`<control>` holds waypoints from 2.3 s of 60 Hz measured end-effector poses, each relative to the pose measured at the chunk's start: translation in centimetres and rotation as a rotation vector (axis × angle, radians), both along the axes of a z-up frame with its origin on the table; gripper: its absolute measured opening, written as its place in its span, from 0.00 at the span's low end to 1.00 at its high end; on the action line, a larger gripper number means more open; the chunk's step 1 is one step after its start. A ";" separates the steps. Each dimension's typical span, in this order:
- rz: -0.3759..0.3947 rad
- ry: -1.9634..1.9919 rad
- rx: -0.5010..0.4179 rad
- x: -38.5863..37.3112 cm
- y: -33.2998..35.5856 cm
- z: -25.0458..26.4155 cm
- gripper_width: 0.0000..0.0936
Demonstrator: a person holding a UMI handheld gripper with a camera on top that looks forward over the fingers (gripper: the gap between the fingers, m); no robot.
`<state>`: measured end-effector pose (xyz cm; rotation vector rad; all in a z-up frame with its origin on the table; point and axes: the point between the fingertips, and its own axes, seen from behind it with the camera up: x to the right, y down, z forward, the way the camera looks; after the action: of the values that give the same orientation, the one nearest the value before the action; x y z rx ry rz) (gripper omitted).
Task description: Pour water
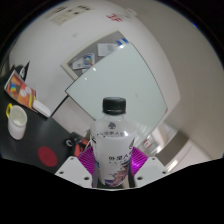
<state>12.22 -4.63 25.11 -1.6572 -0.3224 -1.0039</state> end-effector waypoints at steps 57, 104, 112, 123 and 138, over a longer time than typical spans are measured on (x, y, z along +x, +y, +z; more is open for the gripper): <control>0.539 -0.973 -0.151 -19.3 13.6 -1.9 0.43; 0.352 0.812 -0.121 -9.9 12.7 -14.1 0.43; 0.328 0.819 -0.163 -9.9 12.6 -18.2 0.44; 0.308 0.860 -0.119 -9.4 12.6 -19.2 0.51; 0.213 0.896 -0.229 -9.0 10.1 -20.9 0.89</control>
<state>3.18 5.44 4.20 -2.0500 -0.0020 -0.0085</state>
